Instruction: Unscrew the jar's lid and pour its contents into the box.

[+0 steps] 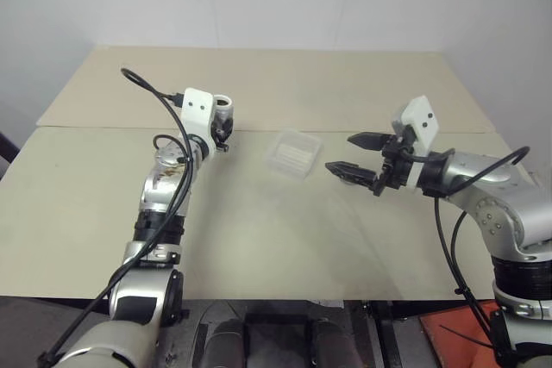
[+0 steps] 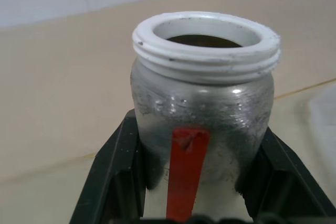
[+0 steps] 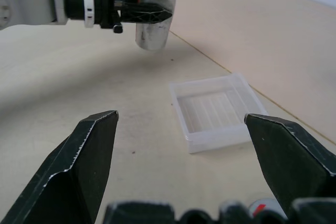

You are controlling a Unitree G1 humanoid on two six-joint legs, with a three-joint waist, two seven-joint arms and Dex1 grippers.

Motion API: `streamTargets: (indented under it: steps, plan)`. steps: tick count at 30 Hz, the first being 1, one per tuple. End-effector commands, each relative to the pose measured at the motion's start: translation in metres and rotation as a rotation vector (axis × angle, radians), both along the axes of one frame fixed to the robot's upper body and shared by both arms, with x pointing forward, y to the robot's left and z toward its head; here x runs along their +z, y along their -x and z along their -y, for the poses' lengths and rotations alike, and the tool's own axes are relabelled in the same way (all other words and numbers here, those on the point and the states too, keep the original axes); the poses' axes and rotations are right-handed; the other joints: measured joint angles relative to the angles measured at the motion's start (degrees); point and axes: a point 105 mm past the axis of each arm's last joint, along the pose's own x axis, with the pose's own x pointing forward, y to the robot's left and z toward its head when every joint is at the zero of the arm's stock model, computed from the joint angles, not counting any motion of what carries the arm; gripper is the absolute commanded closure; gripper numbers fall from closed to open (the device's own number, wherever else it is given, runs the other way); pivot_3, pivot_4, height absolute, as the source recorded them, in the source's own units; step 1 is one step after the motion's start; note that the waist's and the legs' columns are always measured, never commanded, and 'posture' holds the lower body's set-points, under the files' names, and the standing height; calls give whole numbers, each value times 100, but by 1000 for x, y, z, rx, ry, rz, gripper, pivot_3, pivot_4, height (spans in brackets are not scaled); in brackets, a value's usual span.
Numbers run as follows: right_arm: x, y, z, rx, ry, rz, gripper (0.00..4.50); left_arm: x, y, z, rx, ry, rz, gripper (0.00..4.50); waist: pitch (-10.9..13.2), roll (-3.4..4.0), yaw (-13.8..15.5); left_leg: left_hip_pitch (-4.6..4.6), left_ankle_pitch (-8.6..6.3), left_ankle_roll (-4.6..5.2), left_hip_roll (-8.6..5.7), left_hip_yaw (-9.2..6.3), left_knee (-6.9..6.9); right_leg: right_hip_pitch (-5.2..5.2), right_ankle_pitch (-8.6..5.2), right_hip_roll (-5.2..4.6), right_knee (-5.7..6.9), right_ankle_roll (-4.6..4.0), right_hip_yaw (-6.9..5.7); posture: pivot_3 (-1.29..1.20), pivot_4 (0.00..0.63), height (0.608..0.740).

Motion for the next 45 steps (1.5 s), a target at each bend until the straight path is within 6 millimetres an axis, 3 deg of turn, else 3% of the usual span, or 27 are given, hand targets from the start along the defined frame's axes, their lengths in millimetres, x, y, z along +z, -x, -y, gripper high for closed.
streamTargets:
  steps: [1,5,7,8,11,18,25,34,40,45]
  plan:
    - [15,-1,4,-2,19,67,34,50,-5,28,-118,-387,269,2571,0,0,26,0,0,0,-2,1,0,0,0,0,-1,0,0,0,150,740]
    - [14,-4,15,-12,72,38,34,63,-7,64,-256,-1013,545,2571,0,0,94,-2,0,0,-10,7,-4,5,1,-4,-12,1,1,0,150,740]
    - [14,-4,19,-11,102,25,34,67,-6,81,-313,-1222,658,2571,0,0,108,-3,0,1,-11,9,-5,4,1,-4,-18,1,1,0,150,740]
    - [15,-4,20,-10,109,22,34,68,-6,86,-326,-1282,695,2571,0,0,112,-3,-1,1,-10,9,-5,4,1,-4,-19,1,1,0,150,740]
    - [14,-3,25,-21,137,-2,34,62,-9,107,-335,-1738,918,2571,1,-2,102,-4,-1,1,-9,9,-6,2,0,-2,-20,3,2,0,150,740]
    - [21,1,29,-67,118,8,34,19,-8,145,-413,-2224,1209,2571,2,-3,64,-14,-1,1,-9,10,-5,-10,-1,-3,-7,4,4,0,150,740]
    - [23,15,26,-80,83,22,34,16,-9,150,-375,-2245,1210,2571,2,-3,53,-59,0,1,-8,8,-1,-65,0,-3,19,4,9,0,150,740]
    - [22,15,25,-90,66,19,34,19,-11,143,-360,-2175,1171,2571,2,-4,63,-61,0,1,-10,9,6,-64,0,-5,15,4,10,0,150,740]
    - [21,12,27,-79,78,29,34,36,-20,111,-246,-1957,986,2571,2,-4,40,-62,0,1,-9,9,5,-67,1,-5,17,4,11,0,150,740]
    - [21,7,30,-66,88,29,34,52,-25,75,-135,-1626,771,2571,2,-3,42,-59,0,1,-9,10,5,-67,1,-4,19,4,11,0,150,740]
